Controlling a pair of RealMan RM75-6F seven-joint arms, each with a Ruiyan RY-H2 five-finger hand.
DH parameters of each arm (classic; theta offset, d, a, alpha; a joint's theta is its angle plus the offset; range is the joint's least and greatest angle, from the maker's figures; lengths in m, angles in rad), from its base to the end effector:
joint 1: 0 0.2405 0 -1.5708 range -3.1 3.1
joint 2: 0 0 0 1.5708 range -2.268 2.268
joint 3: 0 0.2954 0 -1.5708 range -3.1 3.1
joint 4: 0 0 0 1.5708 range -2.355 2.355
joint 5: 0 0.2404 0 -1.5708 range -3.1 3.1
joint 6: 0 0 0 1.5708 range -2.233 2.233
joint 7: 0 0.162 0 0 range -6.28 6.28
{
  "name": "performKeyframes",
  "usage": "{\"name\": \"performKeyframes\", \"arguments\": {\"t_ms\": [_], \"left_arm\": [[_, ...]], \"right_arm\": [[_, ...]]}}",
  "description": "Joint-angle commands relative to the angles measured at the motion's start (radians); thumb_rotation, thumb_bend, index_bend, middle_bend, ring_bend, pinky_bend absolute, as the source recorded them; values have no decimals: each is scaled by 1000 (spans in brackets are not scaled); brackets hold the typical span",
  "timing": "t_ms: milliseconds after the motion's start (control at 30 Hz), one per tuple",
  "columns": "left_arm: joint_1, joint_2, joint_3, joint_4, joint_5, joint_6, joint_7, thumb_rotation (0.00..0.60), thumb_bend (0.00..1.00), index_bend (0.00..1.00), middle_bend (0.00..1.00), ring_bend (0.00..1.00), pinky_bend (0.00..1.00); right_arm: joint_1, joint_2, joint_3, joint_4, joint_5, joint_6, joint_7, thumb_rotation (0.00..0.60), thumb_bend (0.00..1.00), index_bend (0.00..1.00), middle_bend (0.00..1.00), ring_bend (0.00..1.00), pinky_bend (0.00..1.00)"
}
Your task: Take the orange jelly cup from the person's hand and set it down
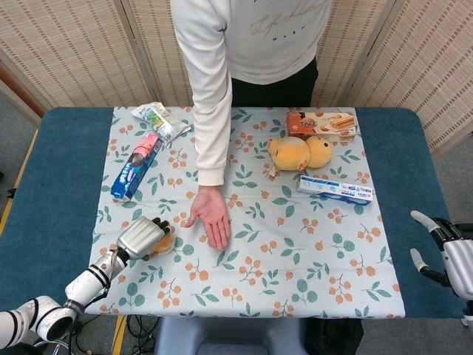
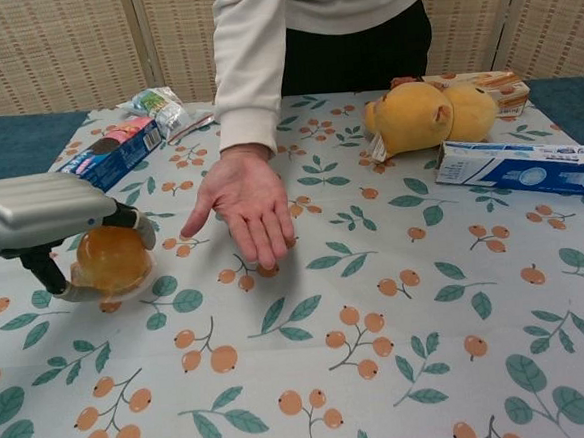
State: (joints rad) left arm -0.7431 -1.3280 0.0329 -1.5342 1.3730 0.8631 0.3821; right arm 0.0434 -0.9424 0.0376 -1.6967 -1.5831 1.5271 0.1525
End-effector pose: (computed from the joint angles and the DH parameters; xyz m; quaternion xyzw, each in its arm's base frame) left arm -0.2252 0.3553 -0.0178 -0.8667 -0.2289 -0.2410 0.3720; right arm -0.3450 -0.1861 0.2014 0.5945 -0.3917 0.4181 0.5642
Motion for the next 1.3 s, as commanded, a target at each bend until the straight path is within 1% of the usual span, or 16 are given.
{"name": "performKeyframes", "arguments": {"t_ms": [33, 100, 233, 267, 300, 367, 500, 733, 833, 933, 1133, 1300], "left_arm": [[0, -14, 7, 8, -44, -36, 31, 600, 273, 357, 345, 438, 668], [0, -13, 6, 1, -78, -47, 59, 600, 272, 292, 298, 379, 631], [6, 8, -1, -48, -164, -39, 136, 600, 230, 53, 58, 171, 471], [10, 14, -4, -64, -179, -28, 146, 600, 218, 15, 23, 134, 422], [17, 24, -9, -86, -197, -10, 157, 600, 213, 6, 13, 119, 400], [28, 44, -13, -119, -220, 20, 172, 600, 208, 0, 0, 86, 360], [71, 87, -20, -181, -231, 120, 186, 600, 208, 0, 0, 62, 339], [202, 160, -43, -262, -208, 370, 144, 600, 207, 0, 0, 67, 335], [263, 182, -45, -280, -191, 471, 130, 600, 207, 0, 0, 69, 333], [319, 199, -40, -298, -184, 549, 124, 600, 208, 0, 0, 70, 326], [419, 204, -26, -336, -167, 677, 139, 600, 208, 0, 0, 69, 318], [467, 201, -19, -352, -138, 722, 142, 600, 207, 0, 0, 68, 299]], "right_arm": [[0, 1, 0, -1, 0, 0, -1, 600, 384, 170, 268, 214, 411], [0, 2, 0, -2, 0, 1, -3, 600, 383, 170, 268, 214, 411], [0, 3, 0, -4, 0, 2, -3, 600, 383, 171, 268, 214, 411], [-1, 4, 0, -4, 1, 2, -3, 600, 384, 170, 268, 214, 411], [-1, 4, 0, -4, 1, 2, -4, 600, 384, 171, 268, 214, 411], [-2, 4, 0, -3, 2, 3, -3, 600, 383, 171, 268, 214, 411], [-6, 2, -1, 2, 5, 5, 2, 600, 383, 171, 268, 214, 411], [-9, 2, -4, 13, 9, 4, 11, 600, 383, 171, 269, 214, 411], [-9, -4, -6, 18, 8, 2, 17, 600, 383, 170, 269, 214, 411], [-8, -11, -9, 24, 4, -2, 20, 600, 383, 171, 268, 214, 411], [-4, -21, -8, 36, 4, -8, 29, 600, 383, 170, 268, 214, 411], [0, -24, -7, 40, 0, -7, 33, 600, 383, 171, 268, 214, 411]]}}
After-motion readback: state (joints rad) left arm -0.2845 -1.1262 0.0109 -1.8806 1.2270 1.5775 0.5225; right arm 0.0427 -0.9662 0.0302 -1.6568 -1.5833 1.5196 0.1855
